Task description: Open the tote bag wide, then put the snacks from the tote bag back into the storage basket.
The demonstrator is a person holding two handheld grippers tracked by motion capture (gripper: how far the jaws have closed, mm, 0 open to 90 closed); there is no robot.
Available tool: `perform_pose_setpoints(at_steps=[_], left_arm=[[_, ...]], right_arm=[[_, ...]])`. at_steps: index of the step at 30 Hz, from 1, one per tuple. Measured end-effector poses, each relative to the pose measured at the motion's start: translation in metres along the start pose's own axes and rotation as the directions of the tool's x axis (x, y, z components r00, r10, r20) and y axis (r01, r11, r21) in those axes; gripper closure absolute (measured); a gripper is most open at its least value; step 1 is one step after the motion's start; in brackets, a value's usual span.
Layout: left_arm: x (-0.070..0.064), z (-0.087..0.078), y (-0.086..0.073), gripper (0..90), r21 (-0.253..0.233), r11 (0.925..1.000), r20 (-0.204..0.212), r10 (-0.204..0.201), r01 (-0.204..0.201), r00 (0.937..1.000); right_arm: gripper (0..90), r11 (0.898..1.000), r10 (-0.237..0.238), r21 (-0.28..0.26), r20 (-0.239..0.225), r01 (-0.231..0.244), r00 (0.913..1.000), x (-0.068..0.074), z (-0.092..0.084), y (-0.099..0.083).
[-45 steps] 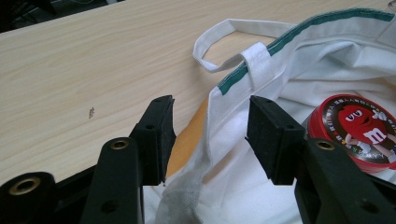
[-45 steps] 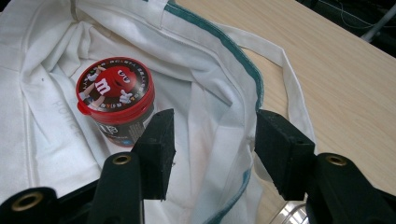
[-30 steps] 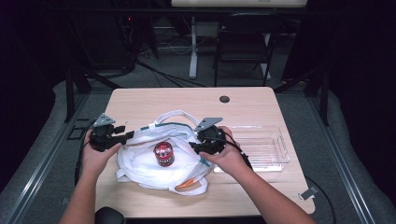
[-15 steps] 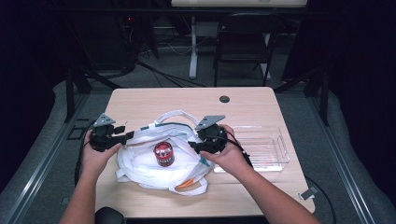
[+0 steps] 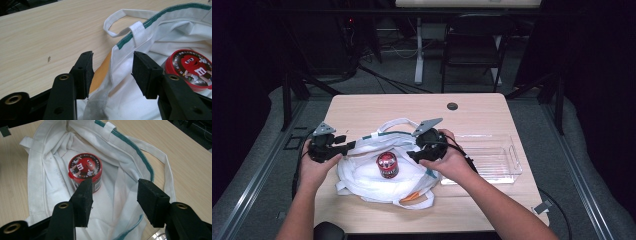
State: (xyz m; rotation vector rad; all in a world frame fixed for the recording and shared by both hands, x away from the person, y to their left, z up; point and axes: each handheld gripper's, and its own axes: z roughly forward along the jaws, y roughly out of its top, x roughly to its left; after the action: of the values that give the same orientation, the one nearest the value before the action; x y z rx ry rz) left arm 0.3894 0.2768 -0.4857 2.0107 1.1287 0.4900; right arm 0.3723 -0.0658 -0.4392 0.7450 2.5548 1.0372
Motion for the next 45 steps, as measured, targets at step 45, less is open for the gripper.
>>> perform_pose_setpoints(at_steps=[45], left_arm=[[0.0, -0.007, -0.001, 51.2, -0.004, 1.0, -0.012, 0.004, -0.004, 0.9999]], right_arm=[[40.9, 0.992, -0.026, 0.124, -0.071, 0.035, 0.9971, 0.027, 0.059, 0.03]])
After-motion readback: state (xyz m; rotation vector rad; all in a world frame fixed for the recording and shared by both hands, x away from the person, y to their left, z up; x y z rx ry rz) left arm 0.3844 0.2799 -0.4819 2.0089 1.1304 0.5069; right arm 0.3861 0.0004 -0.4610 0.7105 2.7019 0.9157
